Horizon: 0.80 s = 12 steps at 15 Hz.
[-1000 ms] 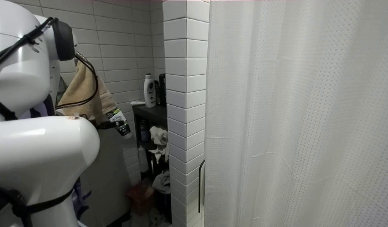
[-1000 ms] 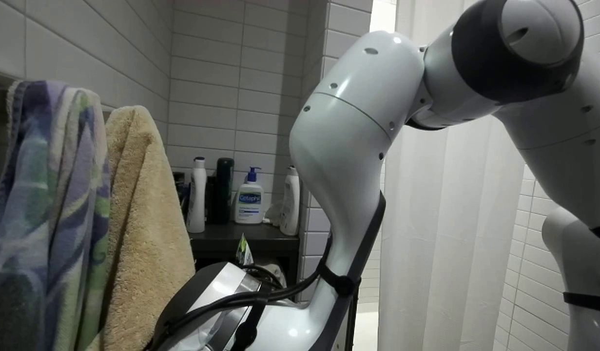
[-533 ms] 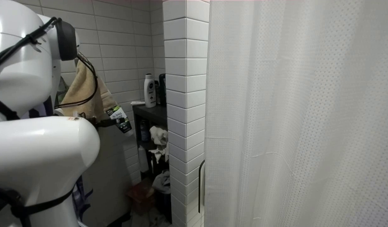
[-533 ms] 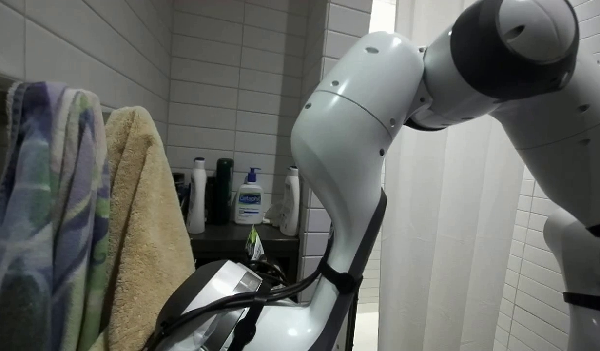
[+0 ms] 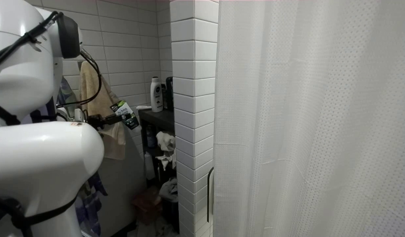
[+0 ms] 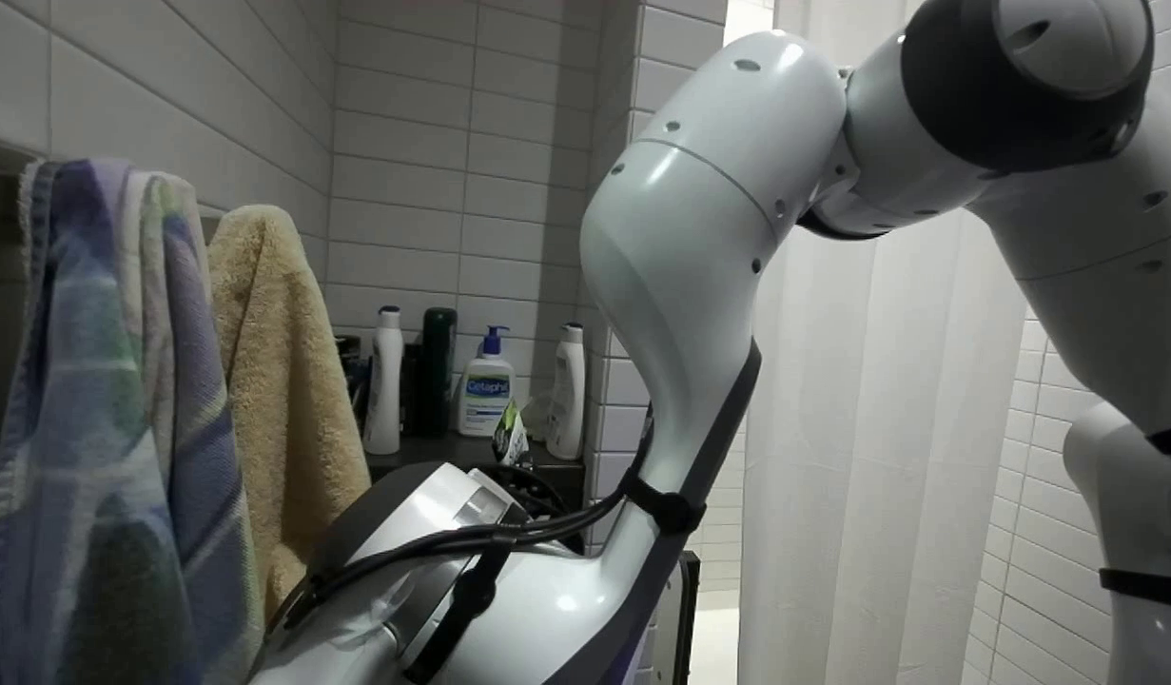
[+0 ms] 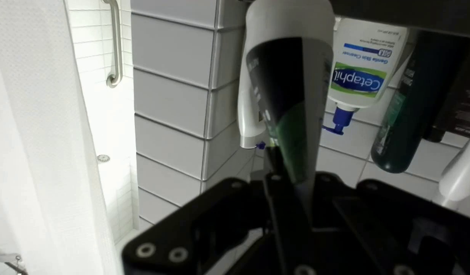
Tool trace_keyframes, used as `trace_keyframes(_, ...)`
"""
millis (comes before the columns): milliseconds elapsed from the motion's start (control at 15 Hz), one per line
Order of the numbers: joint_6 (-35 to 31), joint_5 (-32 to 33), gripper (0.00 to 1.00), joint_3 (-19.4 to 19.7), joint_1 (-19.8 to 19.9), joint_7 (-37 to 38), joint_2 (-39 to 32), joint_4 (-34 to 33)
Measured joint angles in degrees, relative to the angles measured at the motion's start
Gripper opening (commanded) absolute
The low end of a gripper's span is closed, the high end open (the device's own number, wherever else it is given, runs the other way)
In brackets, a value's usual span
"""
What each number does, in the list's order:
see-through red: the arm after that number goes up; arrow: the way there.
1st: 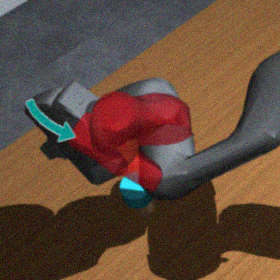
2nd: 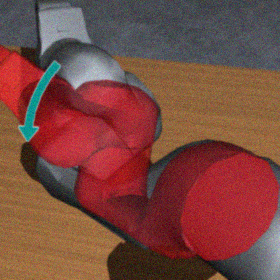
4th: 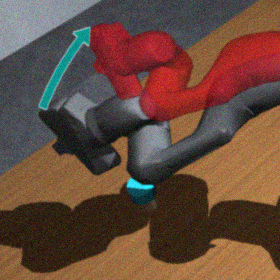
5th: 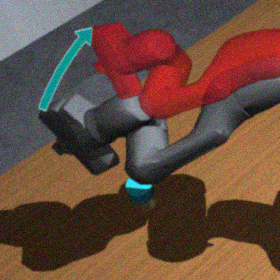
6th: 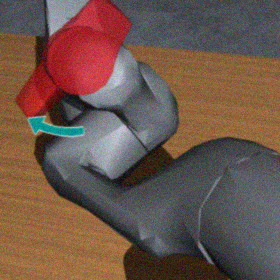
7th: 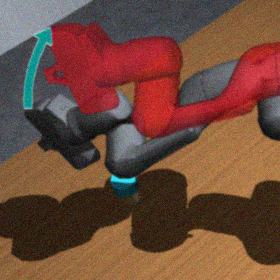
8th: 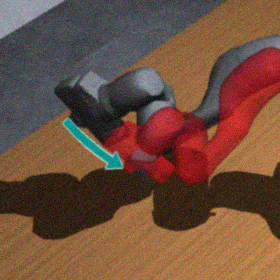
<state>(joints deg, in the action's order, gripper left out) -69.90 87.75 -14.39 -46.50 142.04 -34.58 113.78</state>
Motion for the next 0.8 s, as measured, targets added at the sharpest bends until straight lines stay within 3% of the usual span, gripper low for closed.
trace_keyframes(800, 0.3, 7.8, 0.03, -0.6, 5.8, 2.0, 2.6, -0.8)
